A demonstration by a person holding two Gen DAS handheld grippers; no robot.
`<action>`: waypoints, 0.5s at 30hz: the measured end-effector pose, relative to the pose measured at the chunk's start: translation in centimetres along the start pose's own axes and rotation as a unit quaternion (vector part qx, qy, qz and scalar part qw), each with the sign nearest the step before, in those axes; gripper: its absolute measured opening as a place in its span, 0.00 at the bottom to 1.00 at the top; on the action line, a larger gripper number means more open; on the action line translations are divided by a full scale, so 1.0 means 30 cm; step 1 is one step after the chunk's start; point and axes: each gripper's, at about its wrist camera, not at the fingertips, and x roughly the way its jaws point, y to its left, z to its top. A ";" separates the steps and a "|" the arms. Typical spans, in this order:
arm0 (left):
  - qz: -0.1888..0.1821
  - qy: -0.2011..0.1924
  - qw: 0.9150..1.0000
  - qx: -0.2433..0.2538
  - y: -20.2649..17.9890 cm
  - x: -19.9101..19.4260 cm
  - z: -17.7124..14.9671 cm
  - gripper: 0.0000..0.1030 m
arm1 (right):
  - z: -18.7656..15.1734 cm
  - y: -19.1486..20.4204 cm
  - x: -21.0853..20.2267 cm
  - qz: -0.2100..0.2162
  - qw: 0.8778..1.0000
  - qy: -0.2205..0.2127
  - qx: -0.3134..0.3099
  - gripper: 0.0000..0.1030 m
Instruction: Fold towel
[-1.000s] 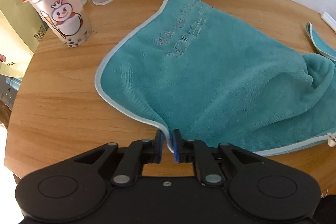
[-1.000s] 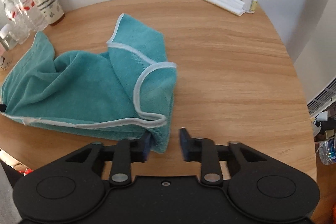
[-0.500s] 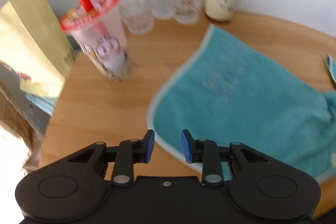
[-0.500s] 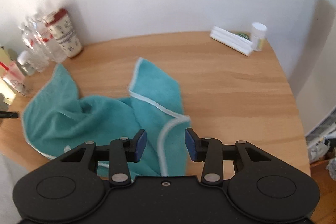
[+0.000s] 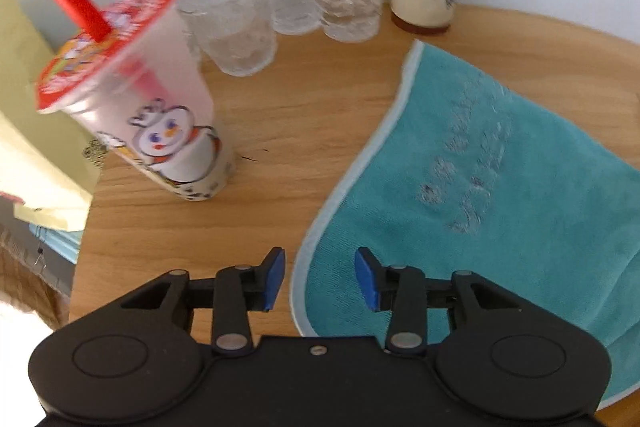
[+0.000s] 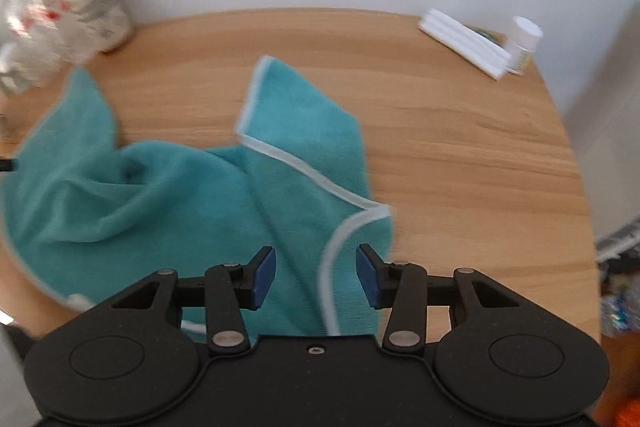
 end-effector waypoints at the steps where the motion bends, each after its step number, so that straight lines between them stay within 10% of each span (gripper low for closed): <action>1: -0.003 -0.003 1.000 0.004 -0.002 0.002 0.000 0.30 | 0.000 0.004 0.008 -0.001 1.000 0.002 0.002 0.48; 6: -0.041 0.003 0.999 0.002 0.014 0.011 0.013 0.11 | 0.005 0.030 0.078 -0.032 0.999 0.014 0.011 0.41; 9: -0.040 0.005 0.999 0.018 0.002 0.012 0.015 0.08 | 0.006 0.031 0.092 -0.041 0.999 0.022 0.007 0.09; 15: -0.006 0.010 1.000 -0.005 -0.012 -0.010 0.018 0.06 | 0.042 -0.046 0.043 -0.031 0.999 0.011 0.031 0.07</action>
